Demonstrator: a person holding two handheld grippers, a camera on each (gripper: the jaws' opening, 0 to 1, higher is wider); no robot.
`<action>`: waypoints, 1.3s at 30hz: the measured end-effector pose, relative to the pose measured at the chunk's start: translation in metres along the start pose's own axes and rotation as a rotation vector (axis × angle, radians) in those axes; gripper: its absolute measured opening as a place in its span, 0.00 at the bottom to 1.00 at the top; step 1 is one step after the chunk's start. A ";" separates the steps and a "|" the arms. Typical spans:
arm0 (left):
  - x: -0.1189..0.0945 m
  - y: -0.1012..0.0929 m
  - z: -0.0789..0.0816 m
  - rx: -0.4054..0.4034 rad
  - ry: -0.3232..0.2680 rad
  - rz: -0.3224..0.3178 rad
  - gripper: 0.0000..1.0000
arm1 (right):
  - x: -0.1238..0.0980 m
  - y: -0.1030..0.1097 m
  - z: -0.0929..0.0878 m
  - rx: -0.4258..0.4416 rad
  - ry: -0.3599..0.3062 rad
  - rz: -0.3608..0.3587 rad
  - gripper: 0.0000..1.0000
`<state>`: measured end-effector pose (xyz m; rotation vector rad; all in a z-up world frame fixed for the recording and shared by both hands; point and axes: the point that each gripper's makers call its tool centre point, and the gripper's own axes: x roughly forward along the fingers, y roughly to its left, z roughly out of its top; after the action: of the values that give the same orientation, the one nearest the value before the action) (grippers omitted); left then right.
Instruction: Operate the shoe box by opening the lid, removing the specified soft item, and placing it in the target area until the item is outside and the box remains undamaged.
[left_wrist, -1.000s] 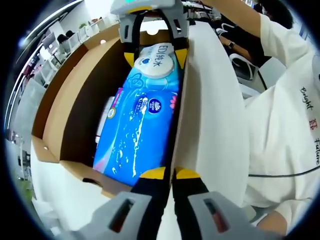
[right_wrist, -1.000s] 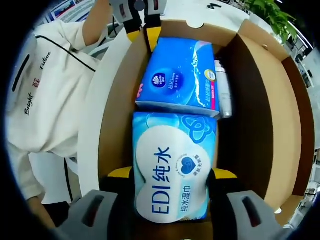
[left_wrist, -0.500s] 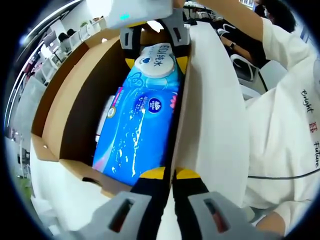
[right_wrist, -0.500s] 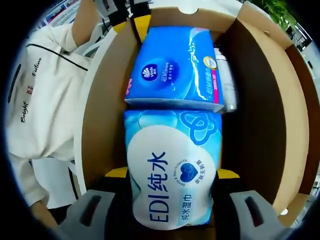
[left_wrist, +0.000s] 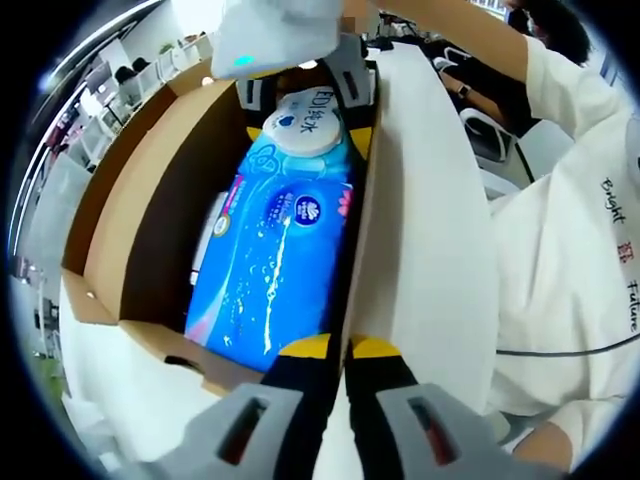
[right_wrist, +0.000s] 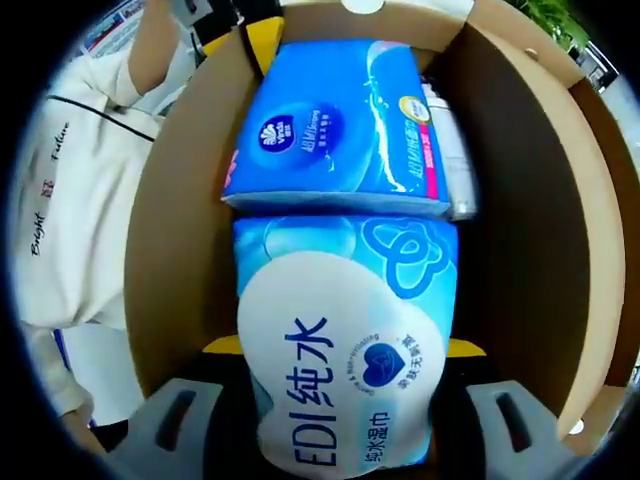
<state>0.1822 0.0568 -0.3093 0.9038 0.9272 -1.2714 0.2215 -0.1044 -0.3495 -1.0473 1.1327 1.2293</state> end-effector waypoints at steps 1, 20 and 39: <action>0.002 0.000 0.000 0.003 -0.005 -0.005 0.03 | 0.000 0.001 0.000 0.001 0.001 0.000 0.72; 0.005 -0.003 -0.001 0.048 0.013 -0.014 0.03 | 0.000 0.003 -0.002 -0.005 0.049 0.004 0.71; 0.006 -0.003 -0.001 0.055 0.019 -0.021 0.02 | -0.001 -0.003 -0.003 0.008 0.046 0.002 0.67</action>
<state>0.1797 0.0554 -0.3151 0.9523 0.9222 -1.3133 0.2246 -0.1075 -0.3486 -1.0729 1.1732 1.2067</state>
